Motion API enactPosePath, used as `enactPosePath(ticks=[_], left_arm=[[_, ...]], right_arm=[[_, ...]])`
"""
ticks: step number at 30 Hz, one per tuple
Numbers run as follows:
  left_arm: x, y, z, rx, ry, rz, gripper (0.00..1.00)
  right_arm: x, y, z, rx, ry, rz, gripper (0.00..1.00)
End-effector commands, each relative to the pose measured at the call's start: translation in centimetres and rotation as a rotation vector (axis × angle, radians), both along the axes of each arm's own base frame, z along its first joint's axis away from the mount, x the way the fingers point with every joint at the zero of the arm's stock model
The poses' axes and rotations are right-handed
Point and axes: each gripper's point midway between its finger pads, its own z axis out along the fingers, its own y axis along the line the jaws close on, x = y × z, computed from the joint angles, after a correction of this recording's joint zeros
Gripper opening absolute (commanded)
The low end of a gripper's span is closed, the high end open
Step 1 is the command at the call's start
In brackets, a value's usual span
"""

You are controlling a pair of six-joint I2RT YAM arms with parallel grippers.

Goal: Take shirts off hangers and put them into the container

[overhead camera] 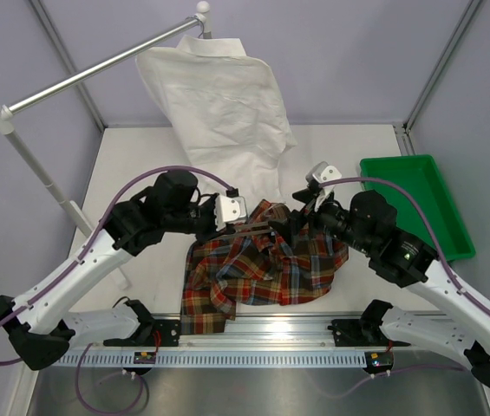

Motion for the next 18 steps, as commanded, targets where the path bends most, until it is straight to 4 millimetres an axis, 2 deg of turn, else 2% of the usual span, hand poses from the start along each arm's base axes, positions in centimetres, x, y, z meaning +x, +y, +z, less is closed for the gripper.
enactPosePath(ticks=[1, 5, 7, 12, 18], left_arm=[[1.3, -1.0, 2.2, -0.093, -0.055, 0.044, 0.0], [2.1, -1.5, 2.3, -0.118, -0.027, 0.095, 0.0], [2.5, -2.0, 2.5, -0.144, -0.011, 0.122, 0.0], [3.3, -2.8, 2.9, -0.178, 0.04, 0.176, 0.0], [3.4, -3.6, 2.7, -0.186, 0.086, 0.18, 0.0]], right_arm=[[0.5, -2.8, 1.0, 0.031, 0.018, -0.144, 0.99], [0.5, -4.1, -0.1, 0.025, 0.051, -0.206, 0.99], [0.5, -4.3, -1.4, 0.002, 0.086, -0.224, 0.99], [1.2, -3.9, -3.5, -0.022, 0.131, -0.252, 0.99], [2.8, -3.1, -4.3, -0.025, 0.155, -0.305, 0.93]])
